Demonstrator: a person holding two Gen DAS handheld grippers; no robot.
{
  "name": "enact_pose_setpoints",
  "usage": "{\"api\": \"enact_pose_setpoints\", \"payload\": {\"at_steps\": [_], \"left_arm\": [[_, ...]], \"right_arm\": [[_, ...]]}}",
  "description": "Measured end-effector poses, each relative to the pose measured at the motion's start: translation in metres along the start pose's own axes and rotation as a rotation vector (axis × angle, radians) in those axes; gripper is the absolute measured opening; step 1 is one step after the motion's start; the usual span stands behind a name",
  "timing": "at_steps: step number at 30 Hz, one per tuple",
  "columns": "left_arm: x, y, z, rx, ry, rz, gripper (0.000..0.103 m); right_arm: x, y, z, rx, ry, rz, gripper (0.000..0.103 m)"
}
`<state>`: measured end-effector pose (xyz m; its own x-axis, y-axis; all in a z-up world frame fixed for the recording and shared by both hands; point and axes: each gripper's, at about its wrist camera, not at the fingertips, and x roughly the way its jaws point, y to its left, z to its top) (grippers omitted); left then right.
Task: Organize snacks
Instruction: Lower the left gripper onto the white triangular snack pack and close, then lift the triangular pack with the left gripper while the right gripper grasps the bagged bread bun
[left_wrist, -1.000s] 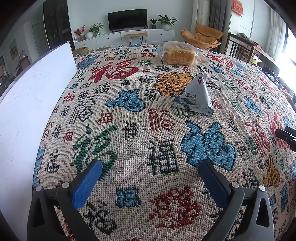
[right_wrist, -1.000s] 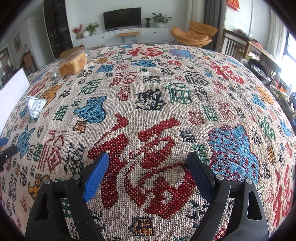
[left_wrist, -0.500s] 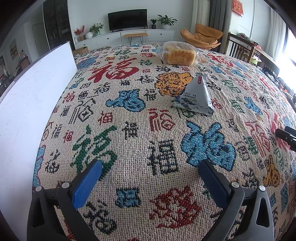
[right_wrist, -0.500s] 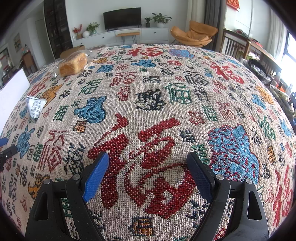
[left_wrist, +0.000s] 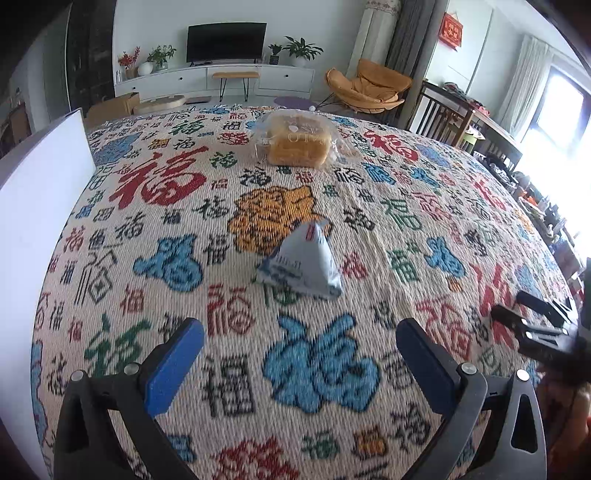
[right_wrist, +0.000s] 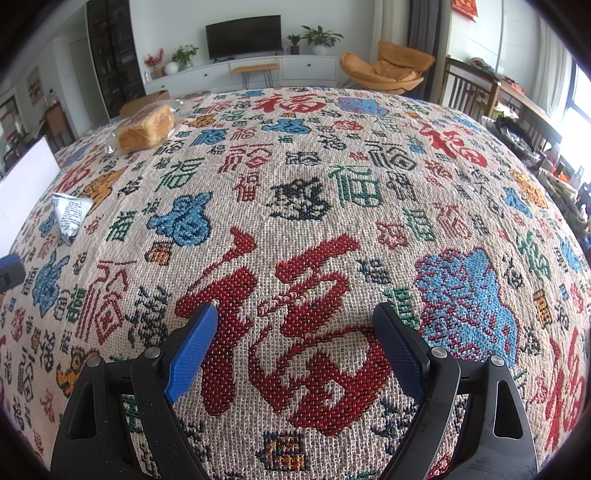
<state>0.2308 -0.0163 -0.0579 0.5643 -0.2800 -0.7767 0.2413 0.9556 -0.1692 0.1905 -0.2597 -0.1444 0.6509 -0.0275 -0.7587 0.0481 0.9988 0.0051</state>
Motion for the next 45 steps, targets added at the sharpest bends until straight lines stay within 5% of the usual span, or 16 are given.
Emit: {"api": "enact_pose_setpoints", "payload": {"at_steps": [6,7,8,9,15,23,25,27,30,45], "left_arm": [[0.052,0.003,0.032,-0.062,0.042,0.075,0.1],[0.051,0.002,0.032,-0.045,0.014,0.088,0.092],[0.049,0.001,0.031,-0.023,-0.006,0.089,0.059],[0.045,0.001,0.03,-0.001,-0.013,0.102,0.05],[0.016,0.031,0.02,0.009,-0.03,0.097,0.049],[0.015,0.078,0.01,-0.043,0.006,0.137,0.054],[0.015,0.078,0.005,-0.032,-0.03,0.147,0.066],[0.02,0.072,0.004,0.001,-0.011,0.173,0.088],[0.027,0.064,0.004,0.04,0.017,0.222,0.103],[0.028,0.069,0.005,0.013,0.021,0.202,0.103]], "right_arm": [[0.0,0.0,0.0,0.0,0.0,0.0,0.088],[0.0,0.0,0.0,0.0,0.0,0.0,0.088],[0.0,0.0,0.0,0.0,0.0,0.0,0.088],[0.0,0.0,0.0,0.001,0.0,0.001,0.088],[0.001,0.0,0.0,0.001,0.0,0.002,0.088],[0.001,0.0,0.0,0.001,0.0,0.002,0.088],[0.001,0.0,0.0,0.002,0.0,0.002,0.088],[0.001,0.0,0.0,0.002,0.0,0.002,0.088],[0.001,-0.001,0.0,0.002,0.0,0.002,0.088],[0.003,0.0,0.002,-0.005,0.011,0.007,0.09]]}}
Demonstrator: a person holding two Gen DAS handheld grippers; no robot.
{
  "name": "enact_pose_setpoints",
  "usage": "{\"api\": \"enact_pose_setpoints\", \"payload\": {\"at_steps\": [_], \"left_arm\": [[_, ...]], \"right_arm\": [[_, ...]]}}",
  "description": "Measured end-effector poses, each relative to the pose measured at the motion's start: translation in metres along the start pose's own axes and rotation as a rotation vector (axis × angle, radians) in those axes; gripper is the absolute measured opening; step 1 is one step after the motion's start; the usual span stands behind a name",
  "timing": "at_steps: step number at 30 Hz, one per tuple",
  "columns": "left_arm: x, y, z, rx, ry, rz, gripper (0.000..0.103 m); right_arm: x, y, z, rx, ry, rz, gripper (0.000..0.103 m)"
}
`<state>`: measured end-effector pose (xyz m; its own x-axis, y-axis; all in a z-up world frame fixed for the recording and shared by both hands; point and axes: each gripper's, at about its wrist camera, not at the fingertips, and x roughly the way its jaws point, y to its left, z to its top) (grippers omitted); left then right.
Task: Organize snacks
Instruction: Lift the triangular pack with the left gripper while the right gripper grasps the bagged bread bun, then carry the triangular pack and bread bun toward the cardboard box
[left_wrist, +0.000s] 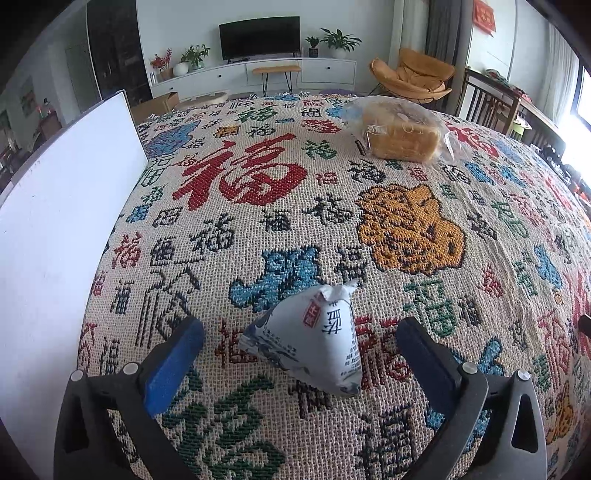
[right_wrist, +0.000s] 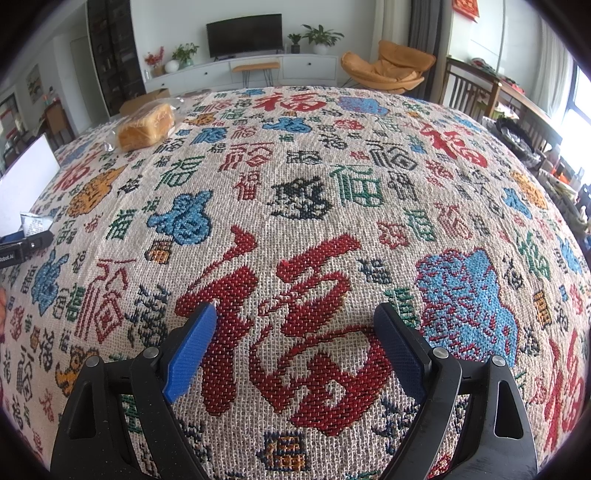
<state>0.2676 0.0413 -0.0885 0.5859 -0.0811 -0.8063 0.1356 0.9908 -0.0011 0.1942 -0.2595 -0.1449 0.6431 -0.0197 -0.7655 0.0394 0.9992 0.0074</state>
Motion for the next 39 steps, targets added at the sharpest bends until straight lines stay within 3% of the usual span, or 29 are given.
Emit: {"api": "enact_pose_setpoints", "payload": {"at_steps": [4,10,13,16,17,18,20,23,24,26,30,32,34,36,37,38,39], "left_arm": [[0.0,0.0,0.0,-0.001,0.0,-0.002,0.103],[0.0,0.0,0.0,-0.001,-0.001,-0.002,0.103],[0.0,0.0,0.0,-0.001,-0.001,-0.002,0.103],[0.0,0.0,0.0,-0.001,-0.001,-0.002,0.103],[0.0,0.0,0.0,-0.001,-0.001,-0.002,0.103],[0.0,0.0,0.0,-0.001,-0.001,-0.002,0.103],[0.0,0.0,0.0,-0.001,-0.001,-0.002,0.103],[0.0,0.0,0.0,-0.001,-0.001,-0.002,0.103],[0.0,0.0,0.0,-0.001,-0.001,-0.002,0.103],[0.0,0.0,-0.001,-0.001,-0.001,-0.002,0.103],[-0.001,0.001,0.0,-0.005,-0.004,-0.016,0.103],[-0.004,0.004,0.0,0.007,0.009,-0.06,0.102],[-0.013,0.012,-0.002,-0.024,0.011,-0.14,0.096],[-0.022,0.019,-0.005,-0.063,-0.005,-0.198,0.08],[-0.024,0.019,-0.005,-0.065,-0.008,-0.198,0.074],[-0.023,0.016,-0.006,-0.051,-0.001,-0.188,0.056],[-0.022,0.012,-0.006,-0.027,0.001,-0.173,0.053]], "right_arm": [[0.011,0.015,0.041,-0.026,0.036,0.014,0.09],[0.029,0.09,0.164,0.005,-0.083,0.219,0.09],[0.07,0.14,0.216,0.008,-0.04,0.242,0.089],[0.126,0.184,0.24,-0.032,0.075,0.172,0.089],[0.149,0.195,0.239,-0.047,0.139,0.148,0.092],[0.159,0.201,0.235,-0.054,0.143,0.116,0.099],[0.161,0.205,0.227,-0.054,0.075,0.085,0.098],[0.157,0.199,0.217,-0.082,0.072,0.113,0.091],[0.152,0.194,0.216,-0.093,0.079,0.129,0.081],[0.137,0.182,0.211,-0.102,0.091,0.161,0.073],[0.084,0.14,0.184,-0.096,0.054,0.198,0.073],[0.051,0.118,0.163,-0.1,0.023,0.222,0.073],[0.017,0.097,0.137,-0.115,-0.003,0.237,0.073],[-0.009,0.078,0.113,-0.128,-0.019,0.248,0.073],[-0.018,0.07,0.101,-0.131,-0.021,0.246,0.073],[-0.024,0.063,0.09,-0.13,-0.018,0.244,0.073],[-0.027,0.055,0.081,-0.122,-0.008,0.24,0.073]]}}
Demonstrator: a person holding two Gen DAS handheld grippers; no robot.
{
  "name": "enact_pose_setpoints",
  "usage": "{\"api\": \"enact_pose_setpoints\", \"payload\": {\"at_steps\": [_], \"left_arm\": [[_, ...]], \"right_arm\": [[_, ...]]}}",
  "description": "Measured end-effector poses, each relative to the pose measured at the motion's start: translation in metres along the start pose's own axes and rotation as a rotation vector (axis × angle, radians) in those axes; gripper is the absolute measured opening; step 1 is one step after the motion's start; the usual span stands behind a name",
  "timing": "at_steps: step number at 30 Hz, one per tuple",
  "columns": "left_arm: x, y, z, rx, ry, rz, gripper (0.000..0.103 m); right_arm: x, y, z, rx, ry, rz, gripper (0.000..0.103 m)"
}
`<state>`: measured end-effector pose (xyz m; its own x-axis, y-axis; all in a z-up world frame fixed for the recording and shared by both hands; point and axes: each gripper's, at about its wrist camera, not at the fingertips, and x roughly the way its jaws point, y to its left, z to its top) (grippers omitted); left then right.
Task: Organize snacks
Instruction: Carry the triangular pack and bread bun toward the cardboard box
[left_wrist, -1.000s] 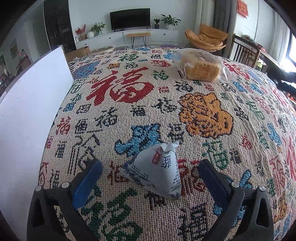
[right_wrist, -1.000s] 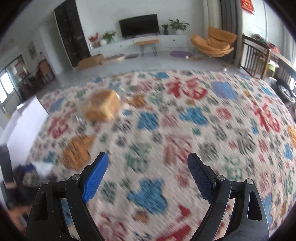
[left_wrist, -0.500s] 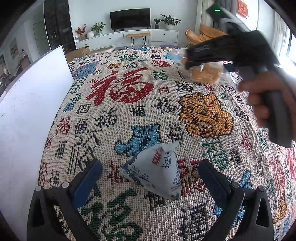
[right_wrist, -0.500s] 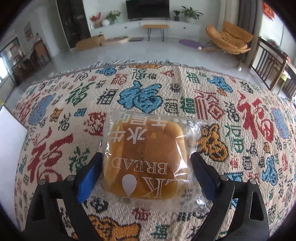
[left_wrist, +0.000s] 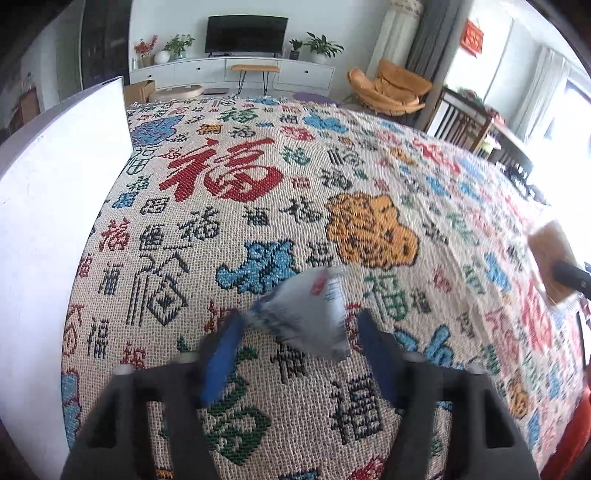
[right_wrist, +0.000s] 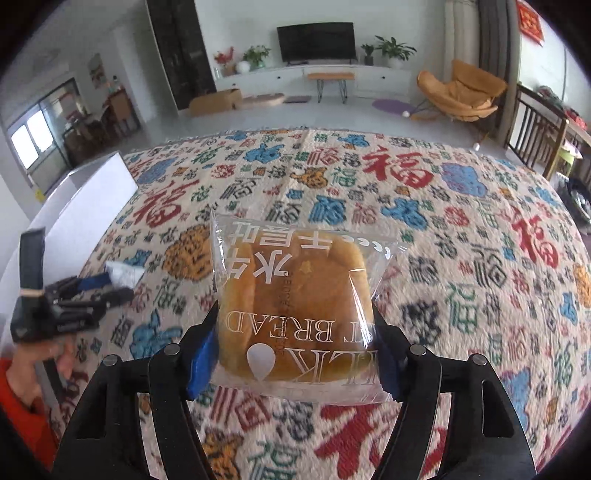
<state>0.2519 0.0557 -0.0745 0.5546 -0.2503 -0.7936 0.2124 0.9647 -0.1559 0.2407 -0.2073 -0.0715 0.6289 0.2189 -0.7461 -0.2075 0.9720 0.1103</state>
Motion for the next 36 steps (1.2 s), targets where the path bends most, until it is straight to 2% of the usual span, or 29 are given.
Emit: {"api": "enact_pose_setpoints", "payload": {"at_steps": [3,4,5,9,13,14,15,16,17,19,20,22,25,26,27,29,30,31,33,36], "left_arm": [[-0.006,-0.007,-0.003,0.025,-0.039,0.008,0.046],[-0.011,-0.006,-0.003,0.008,-0.054,-0.004,0.038],[-0.016,-0.004,-0.003,-0.014,-0.055,-0.018,0.015],[-0.038,0.004,-0.009,-0.066,-0.083,-0.072,0.013],[-0.05,0.003,-0.023,-0.036,-0.093,-0.033,0.013],[-0.05,0.004,-0.025,-0.037,-0.089,-0.031,0.022],[-0.049,0.005,-0.027,-0.045,-0.079,-0.039,0.049],[-0.048,0.005,-0.028,-0.057,-0.067,-0.042,0.068],[-0.048,0.006,-0.03,-0.071,-0.072,-0.028,0.095],[-0.053,0.006,-0.033,-0.078,-0.127,-0.015,0.097],[-0.051,0.005,-0.031,-0.071,-0.128,-0.027,0.097],[-0.038,0.003,-0.026,-0.058,-0.082,-0.014,0.097],[-0.008,-0.004,-0.024,-0.009,0.028,0.05,0.096],[-0.009,-0.013,-0.025,0.054,-0.012,0.096,0.077],[-0.01,-0.019,-0.028,0.094,-0.041,0.128,0.049],[-0.017,-0.018,-0.027,0.059,-0.051,0.087,0.021],[-0.02,-0.014,-0.027,0.025,-0.05,0.05,0.0],[-0.026,-0.01,-0.027,-0.014,-0.052,0.018,0.0],[-0.048,-0.003,-0.028,-0.069,-0.103,-0.025,0.0],[-0.075,0.003,-0.026,-0.085,-0.149,-0.061,0.0]], "right_arm": [[-0.006,-0.007,-0.02,0.024,0.022,-0.01,0.073],[-0.006,-0.006,-0.024,0.026,0.023,-0.013,0.073],[-0.009,-0.006,-0.026,0.031,0.019,-0.011,0.073],[-0.031,0.007,-0.021,0.032,-0.025,0.019,0.073],[-0.048,0.026,-0.013,-0.006,-0.061,0.038,0.073],[-0.051,0.028,-0.012,0.003,-0.067,0.051,0.073],[-0.053,0.03,-0.013,0.017,-0.072,0.067,0.073],[-0.054,0.03,-0.014,0.03,-0.075,0.08,0.073],[-0.056,0.031,-0.016,0.044,-0.078,0.091,0.073],[-0.057,0.032,-0.022,0.059,-0.079,0.104,0.073],[-0.058,0.032,-0.026,0.064,-0.079,0.109,0.073],[-0.059,0.032,-0.034,0.072,-0.079,0.114,0.073],[-0.058,0.03,-0.043,0.081,-0.073,0.117,0.073],[-0.058,0.03,-0.044,0.082,-0.071,0.116,0.073],[-0.057,0.03,-0.046,0.081,-0.071,0.111,0.073],[-0.057,0.031,-0.047,0.077,-0.07,0.104,0.073],[-0.057,0.031,-0.047,0.077,-0.068,0.103,0.073],[-0.057,0.032,-0.046,0.077,-0.066,0.105,0.073],[-0.059,0.036,-0.044,0.064,-0.066,0.105,0.073],[-0.066,0.053,-0.033,0.022,-0.083,0.12,0.073]]}}
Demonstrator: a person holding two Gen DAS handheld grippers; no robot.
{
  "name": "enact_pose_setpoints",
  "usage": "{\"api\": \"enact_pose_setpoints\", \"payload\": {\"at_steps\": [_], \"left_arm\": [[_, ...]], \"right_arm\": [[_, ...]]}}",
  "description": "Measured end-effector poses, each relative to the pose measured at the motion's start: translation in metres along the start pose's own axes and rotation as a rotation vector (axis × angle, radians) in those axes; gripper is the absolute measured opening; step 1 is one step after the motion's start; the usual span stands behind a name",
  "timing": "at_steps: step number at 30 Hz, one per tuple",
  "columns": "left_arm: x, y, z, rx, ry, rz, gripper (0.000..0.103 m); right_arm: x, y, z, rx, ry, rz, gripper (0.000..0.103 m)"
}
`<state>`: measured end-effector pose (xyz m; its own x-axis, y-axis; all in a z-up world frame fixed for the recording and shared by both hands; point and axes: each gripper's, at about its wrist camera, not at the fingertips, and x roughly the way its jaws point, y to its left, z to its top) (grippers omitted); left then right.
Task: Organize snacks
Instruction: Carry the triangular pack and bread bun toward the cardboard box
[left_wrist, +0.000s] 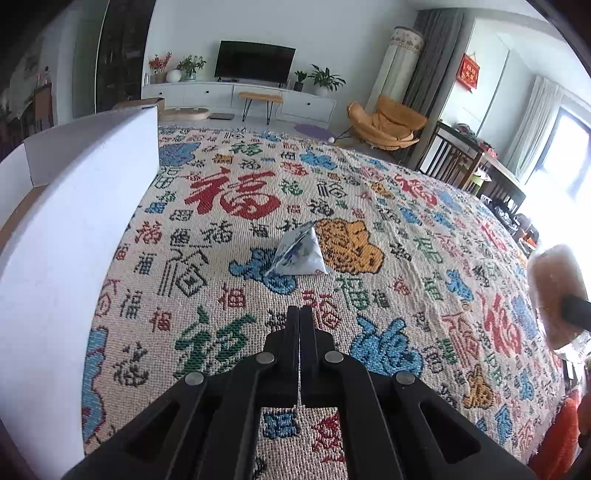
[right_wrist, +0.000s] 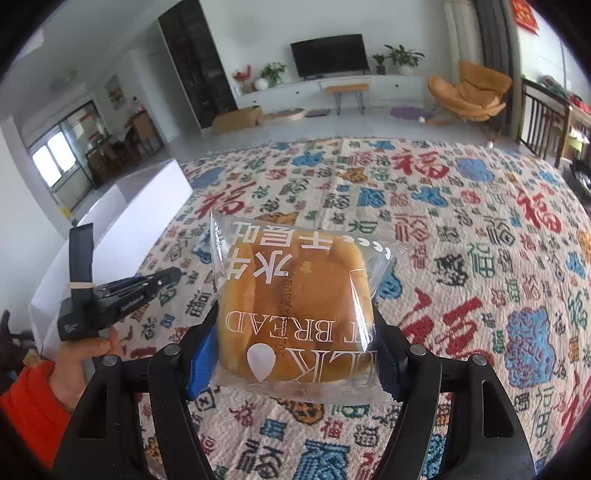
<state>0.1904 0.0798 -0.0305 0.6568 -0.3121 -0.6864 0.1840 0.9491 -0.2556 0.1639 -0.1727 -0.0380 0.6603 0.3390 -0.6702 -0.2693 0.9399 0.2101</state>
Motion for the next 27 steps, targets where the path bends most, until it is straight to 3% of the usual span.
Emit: {"api": "enact_pose_setpoints", "payload": {"at_steps": [2,4,6,8,10,14,16,17,18,19,20,23,27], "left_arm": [[-0.005,0.006,0.002,-0.02,0.011,-0.013,0.0],[-0.004,0.012,0.003,-0.025,0.022,-0.006,0.015],[-0.003,0.014,0.003,-0.019,0.023,0.017,0.086],[-0.005,0.011,0.003,-0.019,-0.058,0.029,0.1],[0.008,0.006,0.009,0.005,-0.078,0.018,0.1],[0.074,-0.016,0.033,0.088,0.051,0.05,0.1],[0.107,-0.026,0.04,0.126,0.112,0.106,0.1],[0.12,-0.027,0.041,0.137,0.136,0.134,0.091],[0.124,-0.029,0.041,0.154,0.127,0.171,0.068],[0.12,-0.03,0.04,0.168,0.093,0.182,0.045],[0.116,-0.027,0.04,0.148,0.079,0.158,0.038],[0.097,-0.014,0.037,0.093,0.056,0.106,0.037],[0.027,-0.002,0.044,-0.023,-0.039,-0.008,0.037]], "right_arm": [[-0.001,0.013,0.01,-0.018,-0.009,0.022,0.073],[-0.002,0.022,0.02,-0.005,-0.02,0.061,0.073],[-0.003,0.029,0.026,0.008,-0.032,0.087,0.073],[-0.004,0.035,0.028,0.002,-0.041,0.094,0.073],[-0.003,0.037,0.026,-0.001,-0.039,0.099,0.073],[0.005,0.031,0.019,0.015,-0.015,0.104,0.073],[0.006,0.024,0.017,0.023,-0.019,0.09,0.073],[0.005,0.02,0.016,0.03,-0.025,0.084,0.073],[0.003,0.015,0.016,0.039,-0.031,0.078,0.073],[0.001,0.011,0.015,0.045,-0.035,0.073,0.073],[0.0,0.007,0.015,0.049,-0.038,0.066,0.073],[-0.001,-0.004,0.013,0.047,-0.036,0.042,0.073],[0.008,-0.007,0.018,0.067,-0.01,0.042,0.073]]}}
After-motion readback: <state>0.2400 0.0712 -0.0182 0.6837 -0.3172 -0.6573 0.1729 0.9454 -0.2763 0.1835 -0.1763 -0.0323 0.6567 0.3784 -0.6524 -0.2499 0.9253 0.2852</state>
